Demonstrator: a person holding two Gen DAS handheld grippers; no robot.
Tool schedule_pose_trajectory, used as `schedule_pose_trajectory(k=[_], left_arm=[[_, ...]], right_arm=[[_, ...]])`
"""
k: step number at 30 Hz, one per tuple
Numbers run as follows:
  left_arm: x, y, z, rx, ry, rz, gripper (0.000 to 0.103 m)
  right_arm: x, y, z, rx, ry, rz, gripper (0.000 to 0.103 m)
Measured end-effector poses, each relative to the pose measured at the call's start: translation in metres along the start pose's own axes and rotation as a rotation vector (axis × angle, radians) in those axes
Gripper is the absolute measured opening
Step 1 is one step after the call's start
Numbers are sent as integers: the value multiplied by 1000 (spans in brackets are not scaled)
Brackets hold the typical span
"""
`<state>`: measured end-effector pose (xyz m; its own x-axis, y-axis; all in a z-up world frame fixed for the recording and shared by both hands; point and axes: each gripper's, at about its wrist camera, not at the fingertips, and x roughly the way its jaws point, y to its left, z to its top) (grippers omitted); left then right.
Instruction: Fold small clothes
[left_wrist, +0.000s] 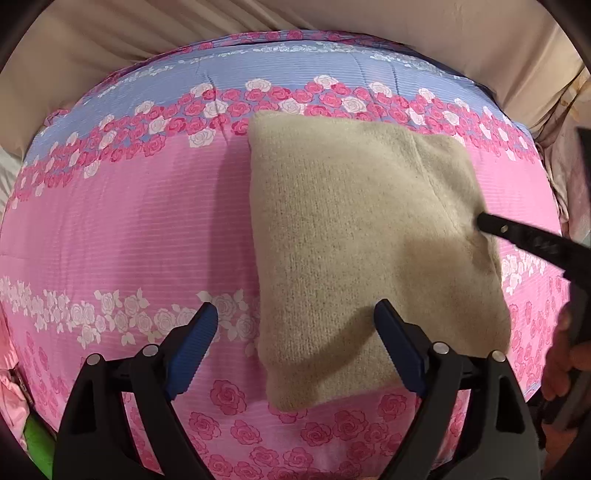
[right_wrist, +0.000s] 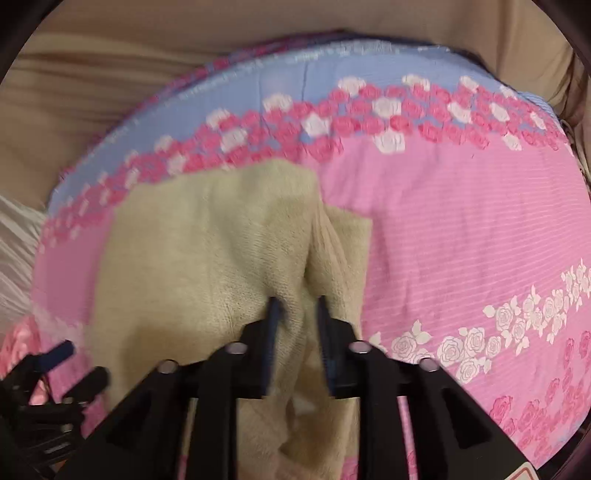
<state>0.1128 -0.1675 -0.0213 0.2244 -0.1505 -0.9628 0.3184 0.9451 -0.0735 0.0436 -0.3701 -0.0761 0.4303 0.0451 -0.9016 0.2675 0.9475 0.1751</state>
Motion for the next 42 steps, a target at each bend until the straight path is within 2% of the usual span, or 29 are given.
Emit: schedule_pose_trajectory(k=[2,4,6,7,9,11,13,16,18,19,20,21,22,23,25,30,33,36,37,38,39,40,41,42], left_arm=[[1,1,0,-1,5,-7,84],[-1,4,1,-16,2,-56,85],[-3,16,2,-81,-2,-199,88],[-2,26,4,-144,-12,-297,89],[9,40,6,-224,-12,-354,90],[34,49,10,-282,45,-391,90],[60,52,11,-316,108,-417,90],[79,50,11,-338,136,-464,91],[87,51,8,-380,152,-519,85],[92,53,8,-413,164,-546,80],[92,53,9,-421,167,-552,71],[91,53,10,-416,169,-556,66],[86,52,12,-402,168,-562,55],[78,51,16,-380,164,-561,47],[60,49,23,-356,145,-580,41],[-5,57,44,-320,64,-642,40],[-52,78,45,-296,-1,-673,40],[-90,108,36,-274,-70,-649,44],[-97,122,29,-276,-87,-621,50],[-100,134,22,-285,-96,-581,57],[-96,150,11,-290,-117,-509,70],[-90,160,5,-285,-133,-461,89],[-81,169,-3,-286,-152,-390,93],[-65,183,-16,-302,-153,-261,93]], right_arm=[[-10,-3,-5,-7,-12,-22,51],[-16,-14,-12,14,-9,-5,59],[-17,-28,-21,52,-7,36,69],[-14,-34,-25,69,-2,53,75],[-6,-44,-32,108,25,89,76],[10,-51,-36,145,64,138,78],[32,-54,-39,162,112,163,78],[58,-58,-43,227,156,240,82],[62,-61,-44,276,148,281,84],[62,-61,-44,283,146,308,72],[62,-59,-43,283,150,369,37],[56,-57,-41,286,136,366,35],[48,-51,-38,253,118,344,27],[39,-45,-35,224,98,327,23],[12,-30,-28,179,47,316,20],[-69,10,-7,101,-103,360,18],[-107,38,-4,40,-162,405,18],[-111,68,-10,12,-145,454,20],[-102,79,-14,4,-125,462,21],[-89,90,-20,-3,-113,444,27],[-70,101,-28,-11,-106,406,31],[-51,107,-34,-19,-94,370,42],[-25,114,-43,-22,-69,287,45],[-1,117,-52,-17,-20,191,45]])
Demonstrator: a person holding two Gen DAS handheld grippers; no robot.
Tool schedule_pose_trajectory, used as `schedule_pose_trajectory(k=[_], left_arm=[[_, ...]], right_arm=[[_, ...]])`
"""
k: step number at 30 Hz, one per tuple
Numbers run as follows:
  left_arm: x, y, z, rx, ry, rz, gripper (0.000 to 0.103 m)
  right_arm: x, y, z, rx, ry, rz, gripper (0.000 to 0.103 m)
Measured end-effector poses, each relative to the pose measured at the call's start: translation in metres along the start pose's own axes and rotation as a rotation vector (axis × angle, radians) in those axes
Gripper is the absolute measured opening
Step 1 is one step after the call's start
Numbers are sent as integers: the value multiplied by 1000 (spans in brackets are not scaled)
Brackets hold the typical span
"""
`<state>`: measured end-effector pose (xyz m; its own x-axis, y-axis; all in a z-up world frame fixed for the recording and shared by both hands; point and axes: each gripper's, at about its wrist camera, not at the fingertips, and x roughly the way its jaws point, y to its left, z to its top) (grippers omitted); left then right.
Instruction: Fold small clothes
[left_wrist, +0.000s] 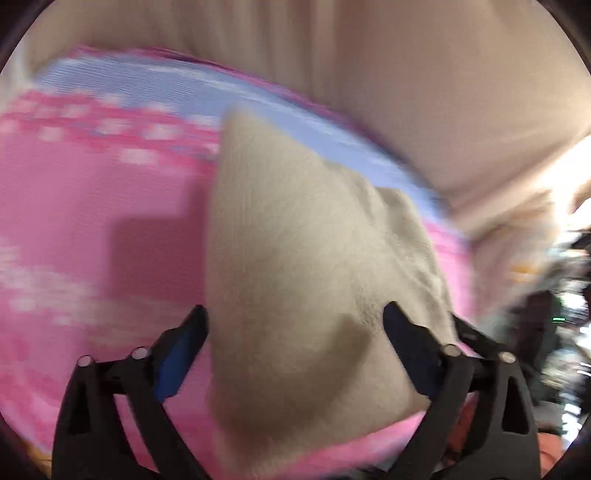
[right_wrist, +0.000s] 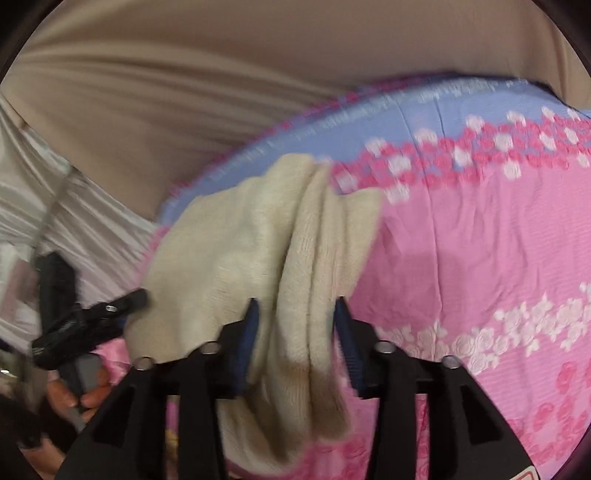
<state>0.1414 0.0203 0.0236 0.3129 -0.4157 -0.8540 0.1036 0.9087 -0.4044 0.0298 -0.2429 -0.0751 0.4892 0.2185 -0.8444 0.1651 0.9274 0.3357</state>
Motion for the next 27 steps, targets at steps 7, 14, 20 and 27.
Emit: schedule_pose_trajectory(k=[7,14,20,27], left_arm=[[12,64,-39,-72,71,142,88],[48,76,-26,-119,127,-18,95],[92,77,-15,-121,219,-156,57],[34,62,5,-4,175,-171,47]], right_arm=[[-3,23,-34,19,-3,-53,60],[55,21,-24,53,112,-66,80],[69,9,-21,153,106,31,34],[18,44,-21,47,-5,13,16]])
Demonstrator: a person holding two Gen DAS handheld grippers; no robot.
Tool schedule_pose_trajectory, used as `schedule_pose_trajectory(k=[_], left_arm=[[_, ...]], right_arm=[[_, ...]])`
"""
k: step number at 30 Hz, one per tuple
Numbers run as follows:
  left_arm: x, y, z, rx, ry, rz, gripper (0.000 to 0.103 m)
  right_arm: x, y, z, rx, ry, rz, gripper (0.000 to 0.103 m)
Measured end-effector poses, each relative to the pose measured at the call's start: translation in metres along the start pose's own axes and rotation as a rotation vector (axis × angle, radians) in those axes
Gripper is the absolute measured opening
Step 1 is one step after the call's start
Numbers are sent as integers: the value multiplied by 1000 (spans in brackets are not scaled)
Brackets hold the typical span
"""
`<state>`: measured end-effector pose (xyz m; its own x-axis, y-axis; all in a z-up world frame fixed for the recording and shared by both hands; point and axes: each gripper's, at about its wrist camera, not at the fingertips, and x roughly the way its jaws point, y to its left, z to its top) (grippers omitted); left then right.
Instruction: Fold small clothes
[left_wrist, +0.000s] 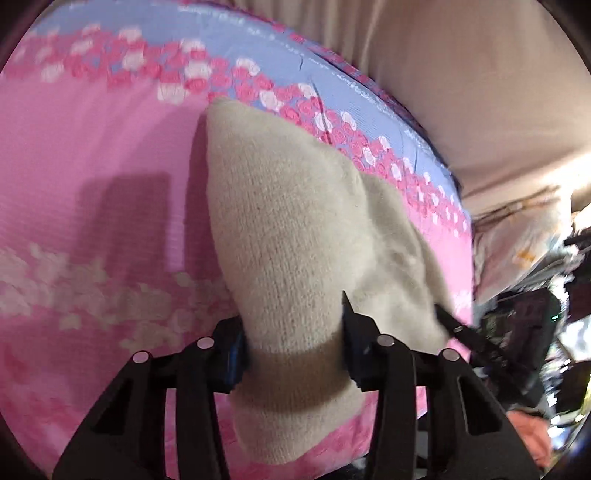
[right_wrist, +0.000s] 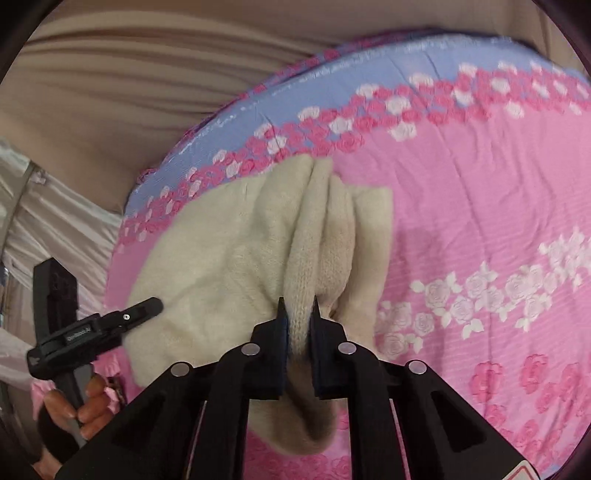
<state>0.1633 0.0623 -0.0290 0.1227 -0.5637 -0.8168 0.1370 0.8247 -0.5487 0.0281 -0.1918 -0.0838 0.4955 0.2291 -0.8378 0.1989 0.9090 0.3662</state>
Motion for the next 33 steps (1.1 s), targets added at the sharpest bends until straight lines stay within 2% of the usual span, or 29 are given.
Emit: schedule_pose_trajectory(k=[1,2,3,4,6,7,8,10,11,13,15,16,19,22,24,25,27,30,32,33], left_arm=[[2,2,-3,8,7,38,55],[9,6,-7,28,15,114,59],[16,8,-8,46,23,187,58],[23,9,-12,57,33,270,60],[10,5,-19,57,7,250,60],[2,0,-21,68,-18,273,65],[-9,-9,-25,94,-61,319,68],[-21,-23,-30,138,-121,364,82],[-23,-29,-30,152,-137,381,82],[-24,-40,-33,188,-141,394,82],[-21,-47,-35,210,-139,425,84],[-19,-48,-36,214,-136,440,84],[-14,-50,-41,196,-114,450,84],[-11,-49,-46,182,-114,446,84],[-8,-49,-49,183,-109,449,84],[-7,-50,-50,186,-110,455,84],[-5,-52,-52,194,-120,467,84],[-7,-53,-55,205,-143,496,84],[-9,-54,-57,216,-170,520,84],[-10,-54,-59,224,-187,539,84]], right_arm=[[14,-4,-6,-20,42,-71,19],[25,-11,-11,-27,80,-158,21],[29,-17,-16,-14,103,-215,21],[19,-20,-21,21,79,-191,19],[-12,-10,-23,25,-3,-145,19],[-25,2,-22,-7,-35,-121,19],[-32,16,-20,-40,-45,-98,19],[-28,46,-17,-126,-31,-83,19],[-17,60,-17,-182,-10,-93,19],[12,66,-24,-232,51,-138,19],[50,51,-35,-223,136,-214,19],[54,44,-40,-202,147,-204,23],[28,44,-34,-154,102,-162,23],[3,56,-32,-208,10,-203,24],[21,53,-37,-241,52,-261,38],[36,47,-41,-246,88,-289,41],[42,39,-47,-223,100,-281,41],[16,51,-46,-233,20,-299,45],[-1,58,-52,-263,-50,-345,68],[-5,60,-53,-263,-74,-353,69]])
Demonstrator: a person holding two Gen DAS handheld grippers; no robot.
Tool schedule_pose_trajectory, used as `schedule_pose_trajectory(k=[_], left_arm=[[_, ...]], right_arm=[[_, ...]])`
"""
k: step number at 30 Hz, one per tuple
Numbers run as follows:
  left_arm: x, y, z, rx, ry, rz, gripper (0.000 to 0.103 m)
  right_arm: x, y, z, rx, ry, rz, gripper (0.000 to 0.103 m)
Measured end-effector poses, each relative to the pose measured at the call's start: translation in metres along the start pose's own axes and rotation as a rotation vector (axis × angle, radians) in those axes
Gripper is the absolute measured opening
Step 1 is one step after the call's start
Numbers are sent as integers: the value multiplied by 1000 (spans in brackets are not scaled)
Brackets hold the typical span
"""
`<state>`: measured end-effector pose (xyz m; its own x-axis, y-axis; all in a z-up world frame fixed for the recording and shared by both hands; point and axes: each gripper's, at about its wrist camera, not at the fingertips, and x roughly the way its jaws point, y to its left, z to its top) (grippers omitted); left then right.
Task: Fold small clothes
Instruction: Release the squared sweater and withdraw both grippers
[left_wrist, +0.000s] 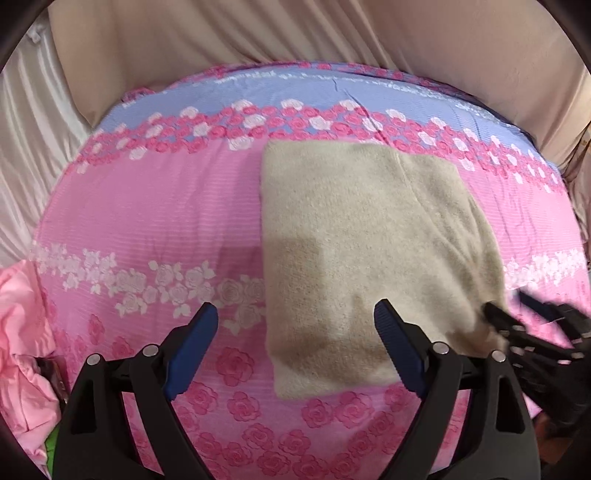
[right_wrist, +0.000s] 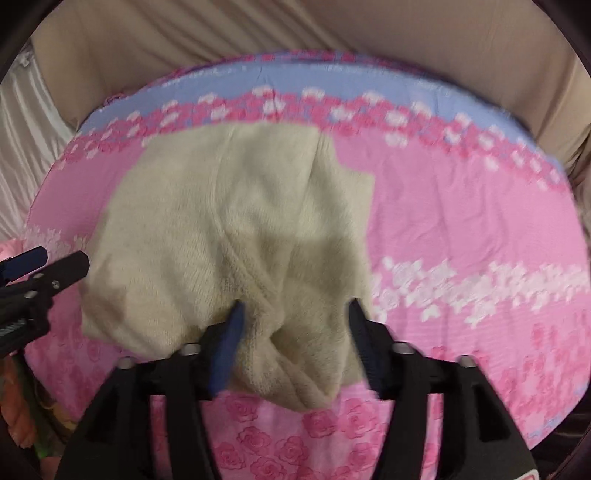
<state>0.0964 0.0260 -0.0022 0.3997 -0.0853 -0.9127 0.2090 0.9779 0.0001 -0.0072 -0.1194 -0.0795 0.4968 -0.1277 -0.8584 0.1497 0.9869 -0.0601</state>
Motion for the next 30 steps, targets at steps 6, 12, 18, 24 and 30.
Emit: schedule_pose_trajectory(k=[6,12,18,24,30], left_arm=[[-6,0,-11,17,-57,32,87],[-9,3,-20,6,-97,35,89],[-10,7,-27,-23,-120,39,96],[-11,3,-31,-15,-112,5,98],[-10,4,-37,-28,-92,2,98]], right_arm=[[-12,-6,-11,102,-45,-7,73],[-14,3,-29,126,-45,-9,73],[-23,1,-44,144,-71,-26,76],[-25,-3,-52,172,-72,-23,76],[-25,-1,-58,174,-67,-15,76]])
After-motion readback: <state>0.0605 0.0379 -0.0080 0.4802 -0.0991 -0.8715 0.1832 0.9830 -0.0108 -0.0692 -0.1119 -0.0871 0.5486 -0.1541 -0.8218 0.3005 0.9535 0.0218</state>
